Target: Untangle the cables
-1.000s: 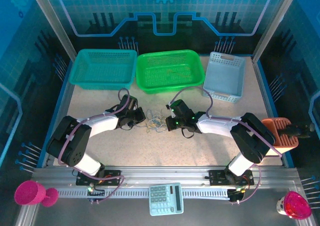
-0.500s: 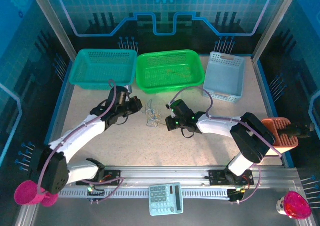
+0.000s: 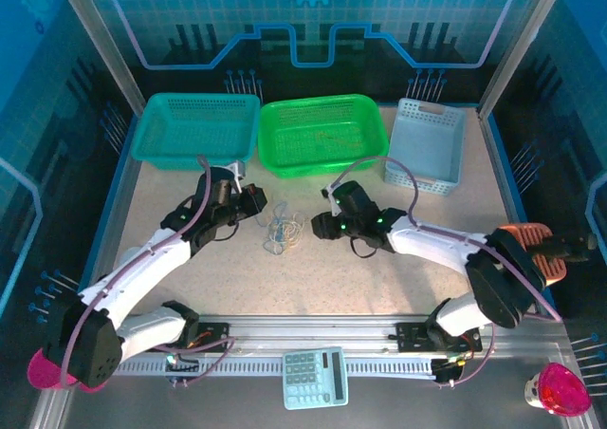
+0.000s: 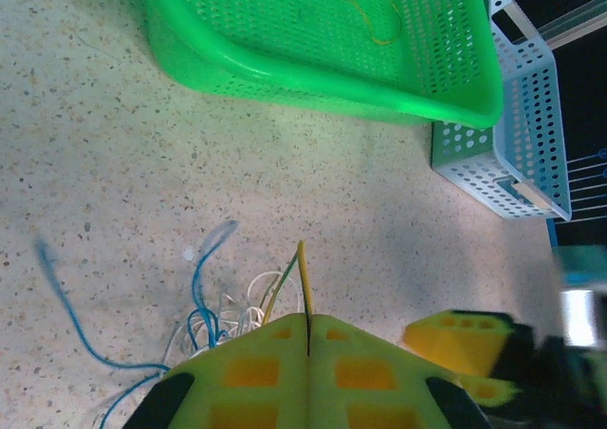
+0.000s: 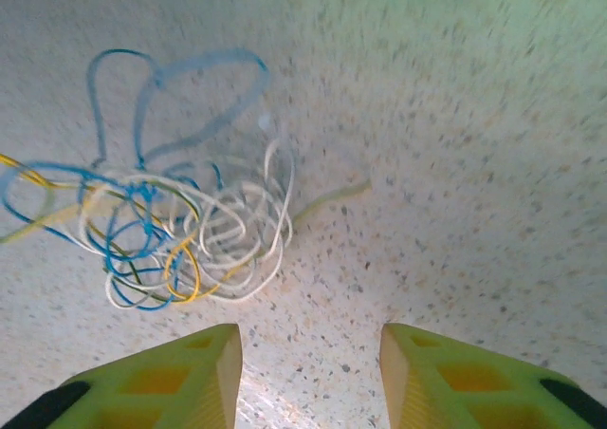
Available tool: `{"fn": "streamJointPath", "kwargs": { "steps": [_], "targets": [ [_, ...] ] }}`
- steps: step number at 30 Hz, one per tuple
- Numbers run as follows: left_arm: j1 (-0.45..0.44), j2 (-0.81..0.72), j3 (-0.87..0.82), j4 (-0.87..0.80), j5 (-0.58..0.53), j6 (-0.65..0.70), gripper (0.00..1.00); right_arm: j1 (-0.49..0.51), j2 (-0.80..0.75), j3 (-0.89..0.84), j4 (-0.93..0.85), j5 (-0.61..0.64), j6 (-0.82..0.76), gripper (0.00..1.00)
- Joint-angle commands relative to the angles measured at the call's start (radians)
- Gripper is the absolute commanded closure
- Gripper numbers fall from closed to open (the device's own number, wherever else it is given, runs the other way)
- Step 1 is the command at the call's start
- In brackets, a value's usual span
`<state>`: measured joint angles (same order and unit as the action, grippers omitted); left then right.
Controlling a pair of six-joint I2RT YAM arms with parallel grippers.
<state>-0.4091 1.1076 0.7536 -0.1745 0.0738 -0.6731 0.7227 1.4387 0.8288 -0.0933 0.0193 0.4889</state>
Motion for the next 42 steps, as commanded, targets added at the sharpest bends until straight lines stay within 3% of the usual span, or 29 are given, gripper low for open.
{"fn": "streamJointPath", "kwargs": {
  "steps": [1, 8, 20, 33, 39, 42],
  "targets": [
    [-0.005, -0.022, -0.025, 0.038, 0.03, 0.014, 1.0, -0.033, -0.077, 0.044, -0.067, -0.017, -0.029, 0.54],
    [-0.006, -0.05, -0.048, 0.102, 0.069, 0.004, 1.0, -0.056, -0.083, 0.135, -0.051, -0.193, -0.058, 0.45],
    [-0.006, -0.08, -0.076, 0.196, 0.131, -0.025, 1.0, -0.057, 0.094, 0.208, 0.12, -0.41, 0.001, 0.44],
    [-0.005, -0.071, -0.074, 0.222, 0.155, -0.045, 1.0, -0.036, 0.209, 0.27, 0.198, -0.445, 0.051, 0.46],
    [-0.006, -0.075, -0.076, 0.222, 0.161, -0.05, 1.0, -0.028, 0.272, 0.314, 0.231, -0.453, 0.075, 0.52],
    [-0.006, -0.079, -0.079, 0.222, 0.159, -0.051, 1.0, -0.026, 0.302, 0.331, 0.247, -0.462, 0.089, 0.59]
  ]
}}
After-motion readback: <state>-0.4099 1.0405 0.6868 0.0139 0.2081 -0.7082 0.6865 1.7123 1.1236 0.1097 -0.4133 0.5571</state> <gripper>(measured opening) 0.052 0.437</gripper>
